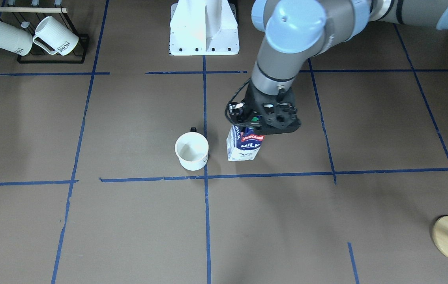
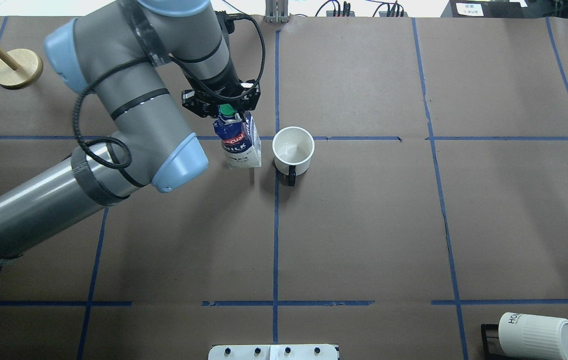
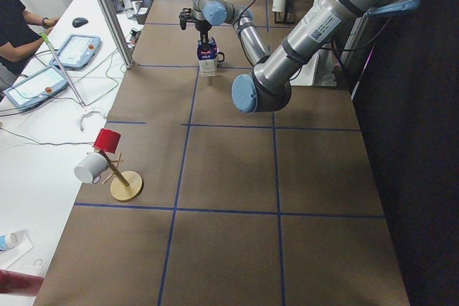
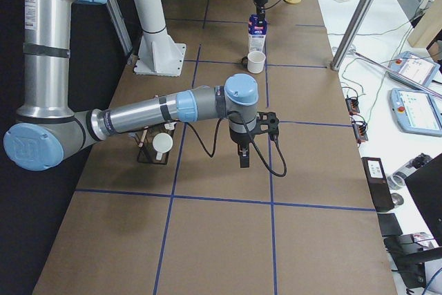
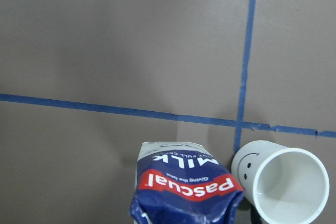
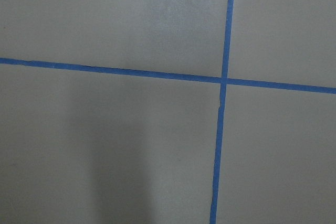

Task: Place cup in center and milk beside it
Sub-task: 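Carry the milk carton with the left gripper beside the white mug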

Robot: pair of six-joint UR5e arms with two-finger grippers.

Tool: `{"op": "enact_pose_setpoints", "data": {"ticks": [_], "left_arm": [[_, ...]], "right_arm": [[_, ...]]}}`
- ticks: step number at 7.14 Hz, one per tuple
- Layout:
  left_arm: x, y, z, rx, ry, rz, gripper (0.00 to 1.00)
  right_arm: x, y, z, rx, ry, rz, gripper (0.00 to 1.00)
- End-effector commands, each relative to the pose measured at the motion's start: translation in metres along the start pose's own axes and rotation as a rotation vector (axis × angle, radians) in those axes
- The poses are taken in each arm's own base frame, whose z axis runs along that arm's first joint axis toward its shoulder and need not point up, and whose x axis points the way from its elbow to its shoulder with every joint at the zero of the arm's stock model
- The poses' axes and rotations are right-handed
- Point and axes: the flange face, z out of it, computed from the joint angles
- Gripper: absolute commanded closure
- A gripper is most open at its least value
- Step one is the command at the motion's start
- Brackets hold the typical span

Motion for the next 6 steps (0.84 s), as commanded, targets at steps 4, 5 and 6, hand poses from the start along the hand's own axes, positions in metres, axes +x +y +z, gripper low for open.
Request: {"op": "enact_pose_setpoints", "data": {"ticks": [4, 5, 6], "left_arm": [[0.012, -0.0094, 0.0184, 0.013, 0.007, -0.005, 0.72], [0.0114, -0.0082, 0.019, 0.012, 0.008, 0.001, 0.36], [0.0126, -0.0075, 0.017, 0.014, 0.012, 0.004, 0.06]], "right_arm": [[-0.0005, -0.0003, 0.0001, -0.001, -0.006, 0.003, 0.0], [-0.0005, -0.0003, 0.0001, -0.001, -0.006, 0.003, 0.0], [-0.0007, -0.0016, -0.0002, 0.0, -0.005, 0.004, 0.0]]}}
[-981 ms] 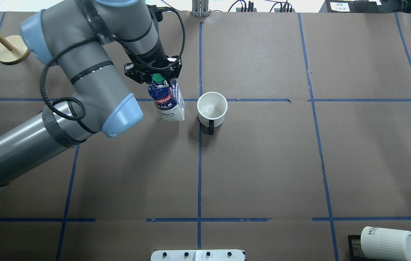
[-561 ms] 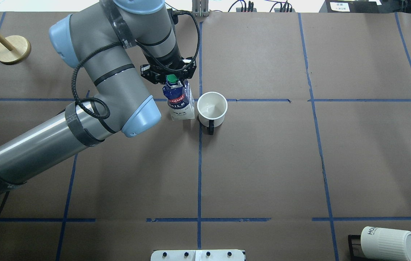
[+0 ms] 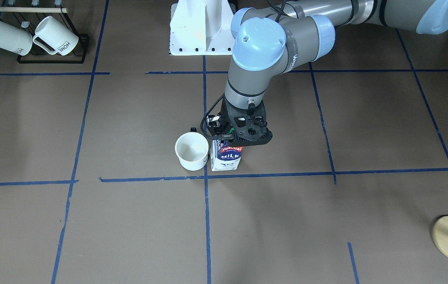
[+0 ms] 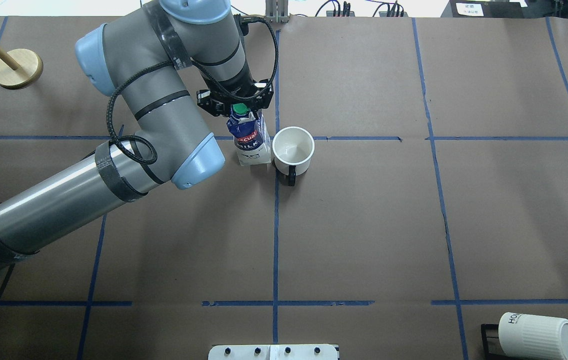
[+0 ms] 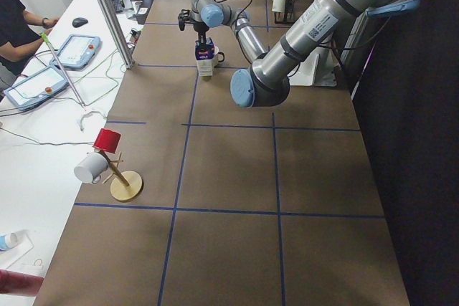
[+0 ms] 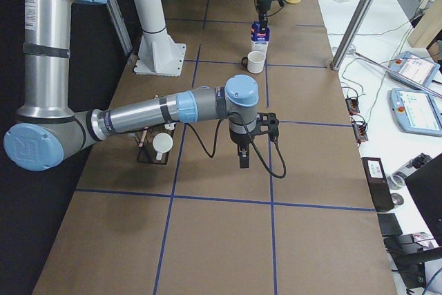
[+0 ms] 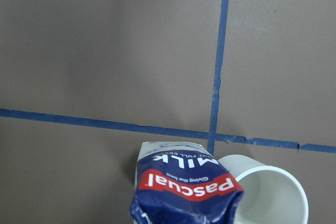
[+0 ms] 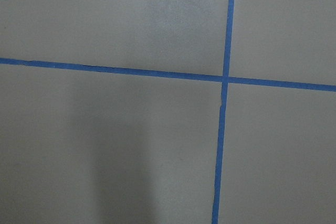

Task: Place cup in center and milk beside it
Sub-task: 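Set the milk carton down next to the mug and open the left gripper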

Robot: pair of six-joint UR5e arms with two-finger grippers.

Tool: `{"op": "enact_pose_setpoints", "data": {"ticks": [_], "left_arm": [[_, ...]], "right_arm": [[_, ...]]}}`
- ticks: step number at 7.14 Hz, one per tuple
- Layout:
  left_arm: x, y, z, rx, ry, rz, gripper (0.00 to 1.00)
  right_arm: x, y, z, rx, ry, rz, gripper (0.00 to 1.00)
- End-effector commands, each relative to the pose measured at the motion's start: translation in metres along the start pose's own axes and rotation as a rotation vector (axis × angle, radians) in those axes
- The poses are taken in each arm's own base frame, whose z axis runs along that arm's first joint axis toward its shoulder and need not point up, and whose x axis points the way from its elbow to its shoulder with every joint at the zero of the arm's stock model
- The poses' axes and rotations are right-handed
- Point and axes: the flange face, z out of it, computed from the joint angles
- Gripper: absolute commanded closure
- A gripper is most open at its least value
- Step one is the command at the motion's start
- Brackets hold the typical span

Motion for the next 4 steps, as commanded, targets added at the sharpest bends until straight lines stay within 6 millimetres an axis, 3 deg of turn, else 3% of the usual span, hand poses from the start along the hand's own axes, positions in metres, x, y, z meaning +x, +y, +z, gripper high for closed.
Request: {"op": "enact_pose_setpoints", "data": {"ticks": [1, 4], "left_arm": [[0.0014, 0.0012, -0.0024, 0.001, 0.004, -0.002, 0.0], [0.0014, 0.0011, -0.0042, 0.001, 0.006, -0.008, 0.0]], "right_arm": [[-0.0001, -0.0008, -0.0002, 0.001, 0.001, -0.001, 0.0], [0.0018, -0.0027, 0.0018, -0.002, 0.003, 0.004, 0.0]]}}
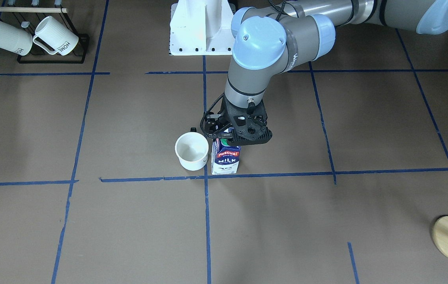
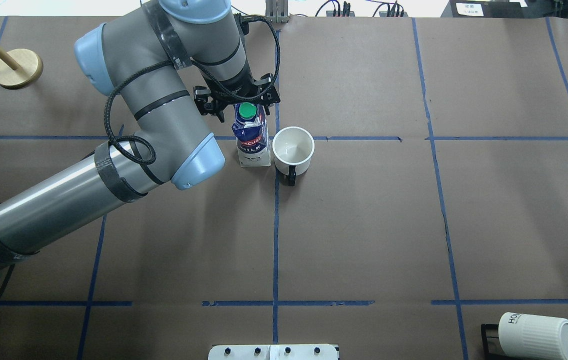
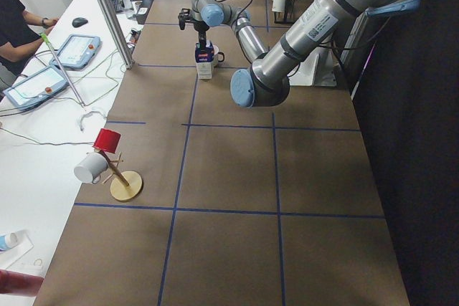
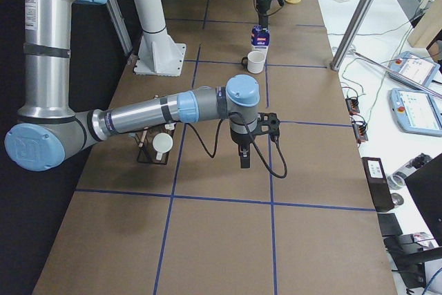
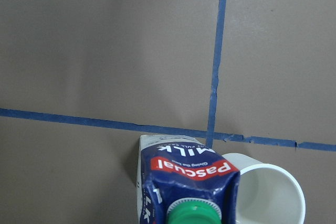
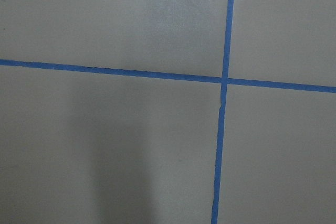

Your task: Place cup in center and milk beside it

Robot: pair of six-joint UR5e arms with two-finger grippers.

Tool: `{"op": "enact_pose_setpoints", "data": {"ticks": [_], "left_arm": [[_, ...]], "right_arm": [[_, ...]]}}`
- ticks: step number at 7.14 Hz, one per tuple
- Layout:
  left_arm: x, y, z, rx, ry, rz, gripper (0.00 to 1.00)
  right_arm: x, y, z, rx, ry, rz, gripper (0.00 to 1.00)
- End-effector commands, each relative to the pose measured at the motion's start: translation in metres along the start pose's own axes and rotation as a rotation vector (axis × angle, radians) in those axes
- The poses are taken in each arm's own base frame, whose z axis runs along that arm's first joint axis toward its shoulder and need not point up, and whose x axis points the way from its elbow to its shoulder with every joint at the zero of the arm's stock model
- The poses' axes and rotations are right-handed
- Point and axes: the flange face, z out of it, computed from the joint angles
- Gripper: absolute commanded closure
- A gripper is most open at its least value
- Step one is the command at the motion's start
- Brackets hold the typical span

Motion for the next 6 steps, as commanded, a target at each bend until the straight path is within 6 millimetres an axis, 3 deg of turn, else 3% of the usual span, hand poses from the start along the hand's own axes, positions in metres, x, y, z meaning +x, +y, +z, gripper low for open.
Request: {"op": "enact_pose_setpoints", "data": {"ticks": [1, 2, 3, 4, 5, 6], "left_arm": [[0.001, 0.003, -0.009, 0.002, 0.012, 0.003, 0.0], [-0.003, 0.006, -0.044, 0.024, 0.038, 0.01, 0.0], [-0.027, 0.017, -0.069, 0.028, 0.019, 0.005, 0.0], [-0.072, 0.033, -0.09, 0.037, -0.001, 0.071, 0.0], [-0.13, 0.037, -0.109, 0.052, -0.037, 0.136, 0.0], [-0.195, 0.038, -0.1, 0.016, -0.074, 0.194, 0.0]], "right_arm": [[0.001, -0.001, 0.001, -0.002, -0.001, 0.002, 0.0], [0.001, -0.001, 0.002, -0.003, -0.001, 0.001, 0.0], [0.001, -0.001, 0.002, -0.003, -0.001, 0.0, 0.0], [0.003, 0.0, 0.003, -0.006, -0.001, 0.0, 0.0], [0.005, 0.001, 0.006, -0.012, -0.002, 0.0, 0.0], [0.011, 0.002, 0.012, -0.024, -0.001, 0.01, 0.0]]}}
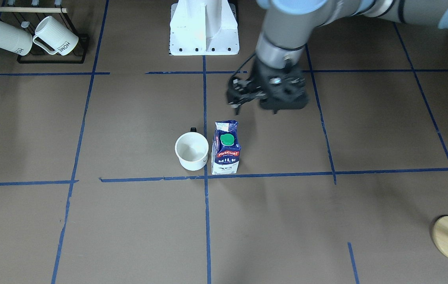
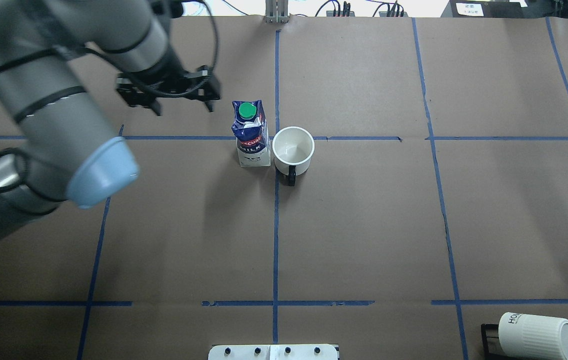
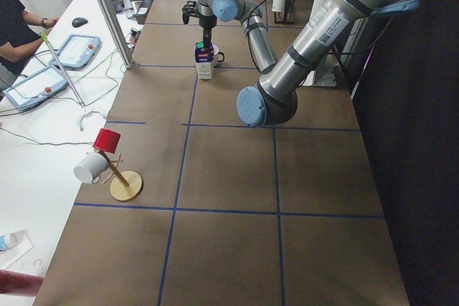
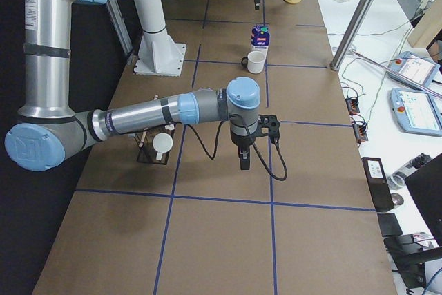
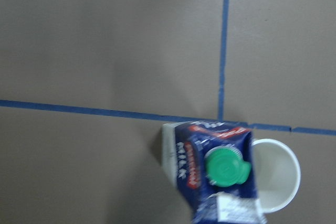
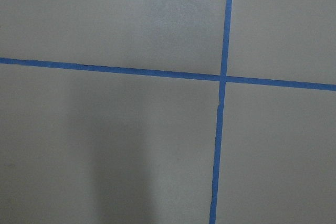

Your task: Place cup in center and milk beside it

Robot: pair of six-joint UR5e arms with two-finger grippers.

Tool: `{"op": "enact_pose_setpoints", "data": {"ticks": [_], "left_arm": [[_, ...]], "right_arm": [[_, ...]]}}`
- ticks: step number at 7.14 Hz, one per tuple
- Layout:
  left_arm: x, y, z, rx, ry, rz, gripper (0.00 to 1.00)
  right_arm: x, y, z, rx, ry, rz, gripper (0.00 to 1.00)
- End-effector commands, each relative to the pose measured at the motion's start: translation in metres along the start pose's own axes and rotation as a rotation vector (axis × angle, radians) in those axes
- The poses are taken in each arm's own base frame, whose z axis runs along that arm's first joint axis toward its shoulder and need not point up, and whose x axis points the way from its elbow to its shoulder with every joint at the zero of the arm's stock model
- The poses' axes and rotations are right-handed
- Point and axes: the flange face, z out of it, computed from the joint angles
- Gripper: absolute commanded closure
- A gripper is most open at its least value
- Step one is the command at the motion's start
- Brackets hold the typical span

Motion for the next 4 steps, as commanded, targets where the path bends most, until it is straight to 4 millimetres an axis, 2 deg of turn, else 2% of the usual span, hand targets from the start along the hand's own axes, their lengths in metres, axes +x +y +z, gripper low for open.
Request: {"op": "enact_pose_setpoints", "data": {"ticks": [1, 4], "left_arm": [[-0.147, 0.015, 0.002, -0.077, -0.056, 0.097, 0.0], [-0.36, -0.002, -0.027, -0.127, -0.074, 0.188, 0.0]], "right_arm": [[0.011, 0.003, 0.01, -0.021, 0.004, 0.015, 0.0], [0.034, 0.011, 0.022, -0.045, 0.005, 0.012, 0.0]]}}
